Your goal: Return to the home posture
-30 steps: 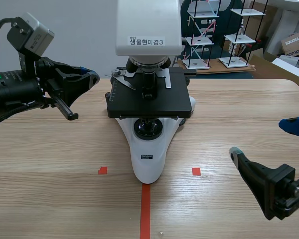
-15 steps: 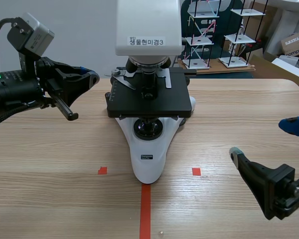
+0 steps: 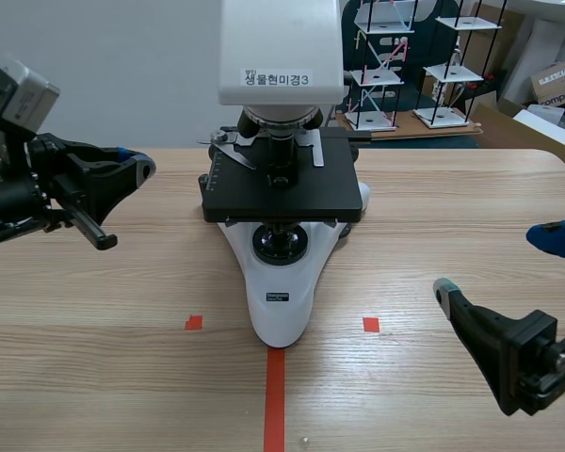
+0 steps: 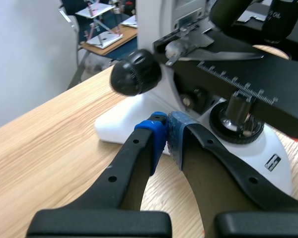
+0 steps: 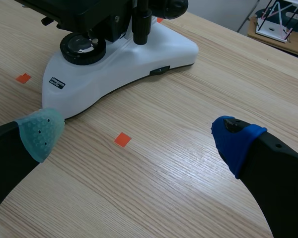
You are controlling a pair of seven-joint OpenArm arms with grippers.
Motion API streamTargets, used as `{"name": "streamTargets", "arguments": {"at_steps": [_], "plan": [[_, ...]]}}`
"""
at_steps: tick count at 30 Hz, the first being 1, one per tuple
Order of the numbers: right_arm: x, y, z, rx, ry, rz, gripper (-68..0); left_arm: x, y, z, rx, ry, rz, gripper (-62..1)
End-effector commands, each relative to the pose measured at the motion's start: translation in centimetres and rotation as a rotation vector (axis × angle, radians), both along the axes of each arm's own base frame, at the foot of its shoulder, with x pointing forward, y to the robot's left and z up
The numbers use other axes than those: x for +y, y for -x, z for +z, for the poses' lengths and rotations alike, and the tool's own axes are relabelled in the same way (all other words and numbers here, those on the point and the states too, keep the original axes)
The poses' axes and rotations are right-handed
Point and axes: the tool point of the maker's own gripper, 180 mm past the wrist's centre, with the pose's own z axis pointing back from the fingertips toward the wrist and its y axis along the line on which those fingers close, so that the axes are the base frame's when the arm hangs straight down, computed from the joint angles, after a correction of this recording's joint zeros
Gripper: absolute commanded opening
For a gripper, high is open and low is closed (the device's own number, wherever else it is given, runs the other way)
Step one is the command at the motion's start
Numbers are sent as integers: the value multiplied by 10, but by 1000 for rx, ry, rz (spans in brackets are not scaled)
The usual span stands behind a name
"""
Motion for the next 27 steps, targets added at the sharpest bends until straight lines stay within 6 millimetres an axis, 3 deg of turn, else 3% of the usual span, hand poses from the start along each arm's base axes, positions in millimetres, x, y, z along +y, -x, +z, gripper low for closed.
{"name": "streamTargets", "arguments": {"at_steps": [1, 5, 11, 16, 18, 27], "plan": [[1, -4, 10, -32, -8, 9, 4, 2, 4, 17, -45, 18, 3, -536], [1, -4, 10, -32, -8, 9, 4, 11, 21, 22, -48, 25, 32, -429], [1, -4, 10, -32, -8, 9, 4, 19, 53, 18, -6, 23, 57, -320], [1, -4, 10, -32, -8, 9, 4, 26, 78, 9, 30, 4, 99, -115], [1, -4, 10, -32, -8, 9, 4, 28, 86, 6, 33, -19, 117, -61], [1, -4, 10, -32, -8, 9, 4, 15, 123, 6, 22, -64, 142, -49]]}}
